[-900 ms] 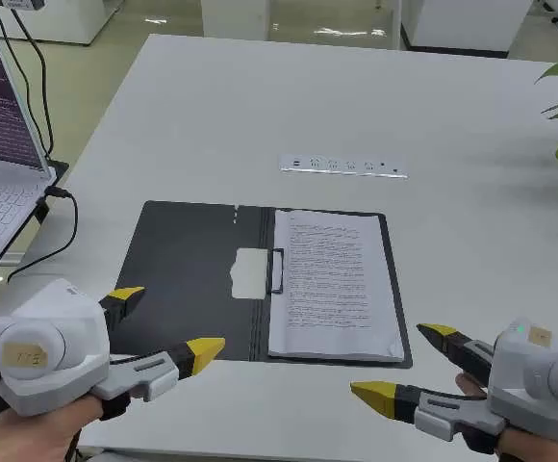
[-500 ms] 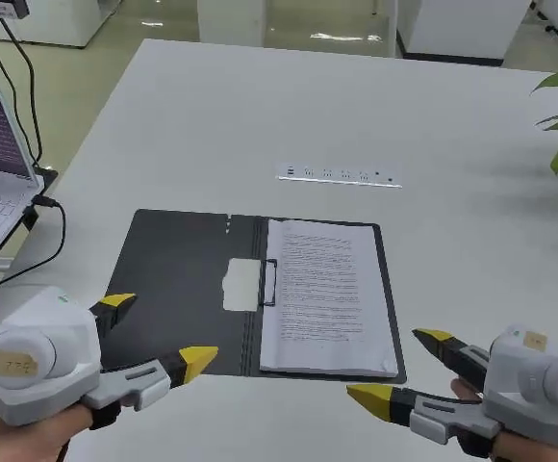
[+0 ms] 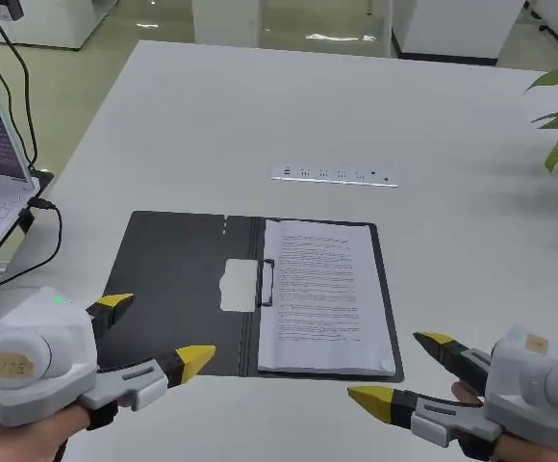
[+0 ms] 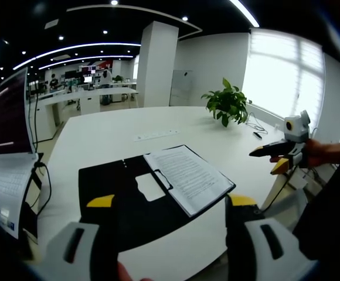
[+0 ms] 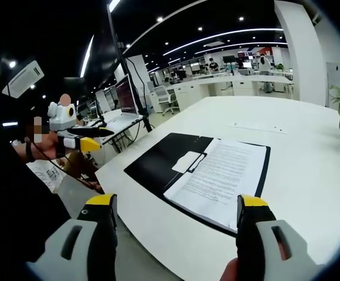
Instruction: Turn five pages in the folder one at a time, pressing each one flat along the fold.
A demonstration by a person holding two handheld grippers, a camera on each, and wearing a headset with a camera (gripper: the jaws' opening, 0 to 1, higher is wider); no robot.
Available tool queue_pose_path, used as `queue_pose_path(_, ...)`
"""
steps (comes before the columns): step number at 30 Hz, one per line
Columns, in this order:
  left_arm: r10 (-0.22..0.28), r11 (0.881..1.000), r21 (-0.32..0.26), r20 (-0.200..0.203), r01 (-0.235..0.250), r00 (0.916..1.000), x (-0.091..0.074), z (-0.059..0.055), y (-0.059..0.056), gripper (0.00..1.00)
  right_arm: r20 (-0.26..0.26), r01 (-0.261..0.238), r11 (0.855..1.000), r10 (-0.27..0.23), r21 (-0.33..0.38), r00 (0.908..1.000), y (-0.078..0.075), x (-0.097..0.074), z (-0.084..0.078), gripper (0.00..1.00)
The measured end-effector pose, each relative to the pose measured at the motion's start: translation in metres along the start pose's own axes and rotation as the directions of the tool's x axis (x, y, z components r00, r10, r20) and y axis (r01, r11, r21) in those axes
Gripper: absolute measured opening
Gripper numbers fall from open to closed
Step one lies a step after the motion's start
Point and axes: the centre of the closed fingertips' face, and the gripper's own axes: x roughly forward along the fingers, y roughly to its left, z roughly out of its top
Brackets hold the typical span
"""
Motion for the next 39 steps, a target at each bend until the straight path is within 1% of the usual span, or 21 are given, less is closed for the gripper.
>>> queue_pose_path(2,-0.001,1.0,0.003,0.0,0.001,1.0,-0.0002,0.0012,-0.0008,0.74,0.0,0.0,1.0,0.0,-0.001,1.0,0.0,0.0002,0.0004,0.83)
queue_pose_path(10,-0.003,1.0,0.005,-0.002,0.003,1.0,-0.0005,0.0001,-0.001,0.75,0.001,0.0,1.0,0.0,-0.002,1.0,0.0009,0.0012,0.0016,0.83)
queue_pose_path(17,0.002,1.0,0.007,-0.003,-0.002,1.0,-0.002,-0.0007,0.0012,0.75,-0.001,0.001,1.0,-0.001,-0.004,1.0,0.0008,0.0012,0.0008,0.83)
queue_pose_path(20,0.004,1.0,0.007,-0.001,-0.004,1.0,-0.0022,-0.0002,0.0031,0.75,0.0,0.006,1.0,-0.006,-0.003,1.0,-0.0002,0.0006,0.0008,0.83)
queue_pose_path(35,0.0,1.0,0.012,0.009,0.0,1.0,-0.0018,0.0052,0.0007,0.75,0.004,0.014,1.0,-0.014,0.006,0.9999,-0.0011,-0.0012,0.0011,0.83)
queue_pose_path(39,0.001,1.0,0.012,0.009,-0.001,1.0,-0.0018,0.0048,0.001,0.75,0.005,0.015,1.0,-0.015,0.007,0.9999,-0.0009,-0.0017,0.0007,0.83)
